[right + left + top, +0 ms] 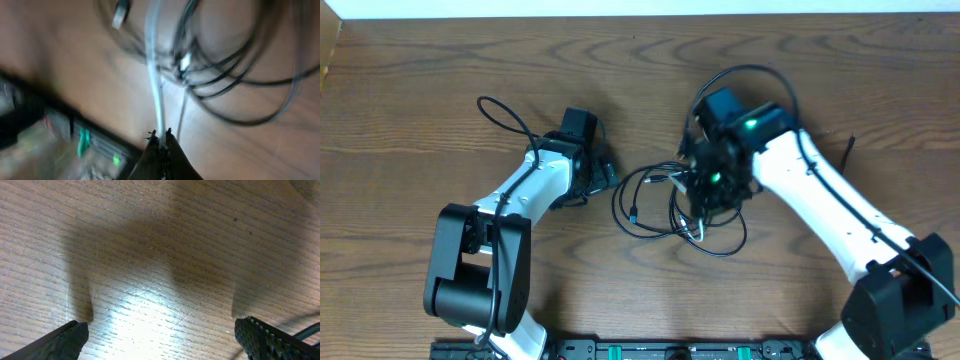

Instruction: Untangle cables

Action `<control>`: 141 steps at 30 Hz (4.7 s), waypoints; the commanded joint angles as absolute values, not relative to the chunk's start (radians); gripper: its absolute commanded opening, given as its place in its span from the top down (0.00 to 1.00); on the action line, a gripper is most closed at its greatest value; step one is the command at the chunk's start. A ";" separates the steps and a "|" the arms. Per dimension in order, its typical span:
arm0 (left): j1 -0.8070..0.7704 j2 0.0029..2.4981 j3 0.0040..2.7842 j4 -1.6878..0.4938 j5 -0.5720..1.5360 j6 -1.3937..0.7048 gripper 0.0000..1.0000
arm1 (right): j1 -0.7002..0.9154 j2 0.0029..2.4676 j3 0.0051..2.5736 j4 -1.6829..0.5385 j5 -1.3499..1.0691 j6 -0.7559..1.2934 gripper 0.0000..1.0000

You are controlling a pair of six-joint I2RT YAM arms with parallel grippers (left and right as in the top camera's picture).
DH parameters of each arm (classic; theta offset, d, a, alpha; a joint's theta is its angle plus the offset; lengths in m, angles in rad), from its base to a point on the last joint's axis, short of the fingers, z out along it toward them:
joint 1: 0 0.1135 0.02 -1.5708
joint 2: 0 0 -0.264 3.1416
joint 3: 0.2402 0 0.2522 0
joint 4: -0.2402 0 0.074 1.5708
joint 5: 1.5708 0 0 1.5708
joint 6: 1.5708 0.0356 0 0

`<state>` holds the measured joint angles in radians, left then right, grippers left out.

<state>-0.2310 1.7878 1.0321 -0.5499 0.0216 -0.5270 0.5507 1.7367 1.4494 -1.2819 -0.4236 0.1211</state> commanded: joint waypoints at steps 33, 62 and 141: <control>-0.233 1.792 1.049 -0.553 0.019 -0.529 0.00 | 0.500 1.764 1.426 -1.248 -0.619 -0.057 0.99; -0.233 1.792 1.049 -0.553 0.019 -0.529 0.00 | 0.344 1.765 1.434 -1.212 -0.232 0.187 0.99; -0.233 1.792 1.049 -0.553 0.019 -0.529 0.00 | -0.257 1.462 1.648 -1.145 0.430 0.688 0.98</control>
<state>-0.2310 1.7878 1.0321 -0.5495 0.0212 -0.5270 -0.1799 1.4681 1.6428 -1.1618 0.2981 0.5762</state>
